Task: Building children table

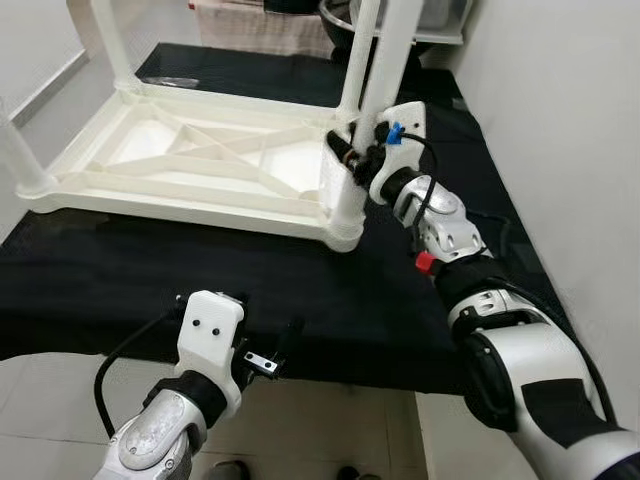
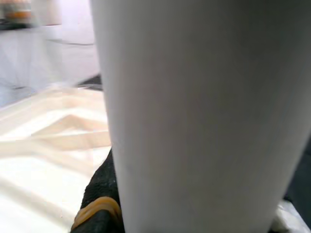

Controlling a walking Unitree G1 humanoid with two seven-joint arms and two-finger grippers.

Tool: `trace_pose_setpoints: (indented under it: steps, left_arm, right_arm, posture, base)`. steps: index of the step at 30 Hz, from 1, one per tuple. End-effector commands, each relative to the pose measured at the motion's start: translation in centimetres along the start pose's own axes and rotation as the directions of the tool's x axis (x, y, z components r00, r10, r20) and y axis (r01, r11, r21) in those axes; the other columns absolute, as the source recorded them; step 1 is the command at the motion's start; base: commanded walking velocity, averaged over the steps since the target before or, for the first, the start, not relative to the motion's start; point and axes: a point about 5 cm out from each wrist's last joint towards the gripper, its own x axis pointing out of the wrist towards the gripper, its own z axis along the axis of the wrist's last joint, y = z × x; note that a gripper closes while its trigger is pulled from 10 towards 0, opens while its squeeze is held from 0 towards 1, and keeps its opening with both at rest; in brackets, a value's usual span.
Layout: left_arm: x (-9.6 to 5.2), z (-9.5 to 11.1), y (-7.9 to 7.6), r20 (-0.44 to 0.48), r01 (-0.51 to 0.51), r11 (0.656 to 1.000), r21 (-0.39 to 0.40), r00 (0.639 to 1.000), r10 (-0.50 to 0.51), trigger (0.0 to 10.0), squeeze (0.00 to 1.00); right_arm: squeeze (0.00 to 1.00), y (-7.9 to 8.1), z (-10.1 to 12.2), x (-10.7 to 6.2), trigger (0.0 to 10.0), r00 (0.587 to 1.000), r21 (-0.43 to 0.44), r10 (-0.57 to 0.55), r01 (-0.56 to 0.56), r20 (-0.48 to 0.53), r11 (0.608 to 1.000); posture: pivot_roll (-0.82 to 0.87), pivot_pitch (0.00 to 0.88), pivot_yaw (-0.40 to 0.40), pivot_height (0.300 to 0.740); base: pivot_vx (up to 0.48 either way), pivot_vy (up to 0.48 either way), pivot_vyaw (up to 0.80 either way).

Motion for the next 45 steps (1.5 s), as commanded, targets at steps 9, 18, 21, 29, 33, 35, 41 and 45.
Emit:
trace_pose_setpoints:
  steps: [9,18,21,29,33,35,41,45]
  left_arm:
    - [0.5,-0.2,-0.3,0.015,0.009,1.0,-0.002,1.0,-0.009,10.0,0.0]
    - [0.2,-0.4,-0.3,0.012,0.0,1.0,0.002,1.0,0.0,10.0,0.0]
    - [0.2,-0.5,-0.2,0.011,-0.003,1.0,0.004,1.0,0.003,10.0,0.0]
    - [0.2,-0.7,-0.2,0.009,-0.004,1.0,-0.003,1.0,0.004,10.0,0.0]
    - [0.4,-0.9,-0.3,0.01,0.0,1.0,-0.008,1.0,0.0,10.0,0.0]
    - [0.4,-0.9,-0.3,0.01,0.001,1.0,-0.009,1.0,0.0,10.0,0.0]
    - [0.7,-0.9,-0.2,0.013,0.003,1.0,-0.007,1.0,-0.003,10.0,0.0]
    - [0.7,-1.0,-0.2,0.015,0.004,1.0,-0.007,1.0,-0.004,10.0,0.0]
  right_arm:
    - [0.0,1.6,-4.9,-2.5,10.0,0.745,0.084,-0.644,0.662,-0.173,0.744]
    - [0.0,6.6,-5.8,-2.9,10.0,0.613,0.057,-0.741,0.779,-0.274,0.624]
    - [0.0,6.9,-5.7,-2.9,10.0,0.616,0.044,-0.739,0.776,-0.272,0.63]
    - [1.0,6.7,-5.2,-2.8,10.0,0.681,0.059,-0.693,0.722,-0.238,0.689]
    - [0.0,5.9,-4.5,-2.9,10.0,0.748,0.048,-0.647,0.659,-0.149,0.751]
    - [0.0,5.9,-4.3,-2.9,10.0,0.762,0.055,-0.634,0.644,-0.131,0.763]
    - [0.0,4.2,-3.1,-3.2,10.0,0.868,0.075,-0.495,0.496,-0.022,0.865]
    - [0.0,3.4,-2.9,-3.6,10.0,0.89,0.059,-0.456,0.454,0.012,0.889]
  posture:
    - [0.16,0.159,-0.117,0.74]
    - [0.18,0.165,-0.131,0.74]
    - [0.18,0.164,-0.128,0.74]
    - [0.16,0.165,-0.123,0.74]
    - [0.15,0.164,-0.12,0.74]
    - [0.15,0.164,-0.12,0.74]
    - [0.14,0.165,-0.115,0.74]
    - [0.14,0.165,-0.115,0.74]
  base:
    - [0.0,0.0,0.0]
    - [0.0,0.0,0.0]
    - [0.0,0.0,0.0]
    - [0.0,0.0,0.0]
    - [0.0,0.0,0.0]
    - [0.0,0.0,0.0]
    - [0.0,0.0,0.0]
    - [0.0,0.0,0.0]
